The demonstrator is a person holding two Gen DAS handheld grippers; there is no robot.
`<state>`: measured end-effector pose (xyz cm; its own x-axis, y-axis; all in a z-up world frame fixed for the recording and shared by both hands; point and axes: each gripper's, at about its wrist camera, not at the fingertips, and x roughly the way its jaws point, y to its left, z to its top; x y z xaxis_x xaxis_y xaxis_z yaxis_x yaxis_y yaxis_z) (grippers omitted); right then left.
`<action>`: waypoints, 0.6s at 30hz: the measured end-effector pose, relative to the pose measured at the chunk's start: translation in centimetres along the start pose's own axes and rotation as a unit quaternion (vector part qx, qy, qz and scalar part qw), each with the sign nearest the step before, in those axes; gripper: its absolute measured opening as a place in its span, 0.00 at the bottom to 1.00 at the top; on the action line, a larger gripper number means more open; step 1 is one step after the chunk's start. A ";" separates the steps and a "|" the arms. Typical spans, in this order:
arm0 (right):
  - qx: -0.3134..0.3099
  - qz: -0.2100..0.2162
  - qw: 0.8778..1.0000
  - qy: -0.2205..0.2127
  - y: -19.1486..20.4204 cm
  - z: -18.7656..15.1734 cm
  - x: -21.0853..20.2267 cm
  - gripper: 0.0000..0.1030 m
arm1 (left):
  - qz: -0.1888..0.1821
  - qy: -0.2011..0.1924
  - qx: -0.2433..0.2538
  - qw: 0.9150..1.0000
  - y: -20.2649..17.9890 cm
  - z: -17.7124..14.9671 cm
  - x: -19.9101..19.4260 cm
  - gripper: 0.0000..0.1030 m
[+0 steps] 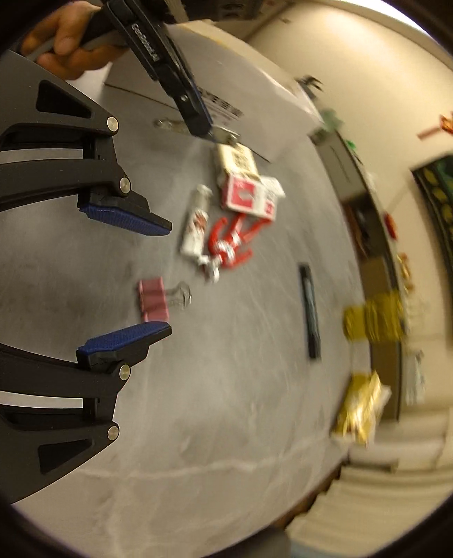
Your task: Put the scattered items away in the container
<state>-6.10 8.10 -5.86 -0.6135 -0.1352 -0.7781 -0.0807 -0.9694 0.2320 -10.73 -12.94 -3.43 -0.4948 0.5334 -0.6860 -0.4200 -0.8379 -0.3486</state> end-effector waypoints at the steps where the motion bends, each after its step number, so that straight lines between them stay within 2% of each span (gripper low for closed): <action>1: -0.003 0.004 1.000 0.009 0.2 -0.2 0.5 0.55 | -0.004 0.000 -0.001 1.000 -0.1 0.0 0.0 0.10; 3: -0.027 -0.002 0.999 0.034 0.9 0.0 2.1 0.56 | -0.008 0.002 -0.001 1.000 -0.2 0.0 0.0 0.10; 7: -0.048 -0.027 0.997 0.056 0.7 0.2 3.9 0.56 | -0.012 0.005 -0.001 1.000 -0.4 -0.2 0.1 0.10; 15: -0.067 -0.031 0.996 0.042 0.5 1.3 4.4 0.56 | -0.015 -0.002 0.001 1.000 -0.6 -0.1 -0.5 0.10; 16: -0.075 -0.032 0.996 0.045 0.8 1.3 4.4 0.53 | -0.015 -0.003 0.002 1.000 -0.6 0.0 -0.6 0.10; 17: -0.082 -0.034 0.995 0.048 1.0 1.2 4.5 0.37 | -0.015 -0.003 0.002 1.000 -0.6 0.0 -0.6 0.10; 18: -0.087 -0.036 0.994 0.050 1.2 1.1 4.5 0.35 | -0.015 -0.004 0.001 1.000 -0.6 0.0 -0.6 0.10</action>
<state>-9.84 6.54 -8.48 -0.5291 -0.0752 -0.8452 0.0213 -0.9969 0.0754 -10.19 -12.81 -2.81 -0.4883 0.5585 -0.6705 -0.4351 -0.8219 -0.3677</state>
